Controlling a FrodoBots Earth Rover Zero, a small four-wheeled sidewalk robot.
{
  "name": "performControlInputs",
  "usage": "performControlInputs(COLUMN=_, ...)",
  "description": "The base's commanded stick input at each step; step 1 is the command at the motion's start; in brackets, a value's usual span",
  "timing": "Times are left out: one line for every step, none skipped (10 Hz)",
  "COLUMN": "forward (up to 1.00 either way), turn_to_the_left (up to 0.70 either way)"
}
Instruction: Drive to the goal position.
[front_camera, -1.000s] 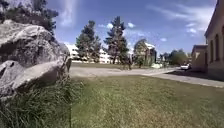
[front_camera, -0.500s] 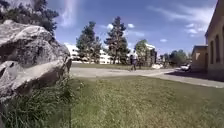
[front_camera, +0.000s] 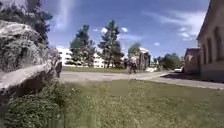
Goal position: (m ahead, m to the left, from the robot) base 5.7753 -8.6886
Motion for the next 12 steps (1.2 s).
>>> performControlInputs(forward=0.70, turn_to_the_left=-0.35)
performControlInputs(forward=0.70, turn_to_the_left=-0.35)
performControlInputs(forward=0.70, turn_to_the_left=-0.35)
performControlInputs(forward=0.13, turn_to_the_left=-0.27)
performControlInputs(forward=-0.12, turn_to_the_left=-0.14)
performControlInputs(forward=-0.12, turn_to_the_left=0.00)
performControlInputs(forward=-0.12, turn_to_the_left=0.00)
performControlInputs(forward=-0.12, turn_to_the_left=0.00)
performControlInputs(forward=-0.12, turn_to_the_left=0.00)
performControlInputs(forward=-0.12, turn_to_the_left=0.00)
performControlInputs(forward=-0.12, turn_to_the_left=0.00)
performControlInputs(forward=-0.03, turn_to_the_left=0.00)
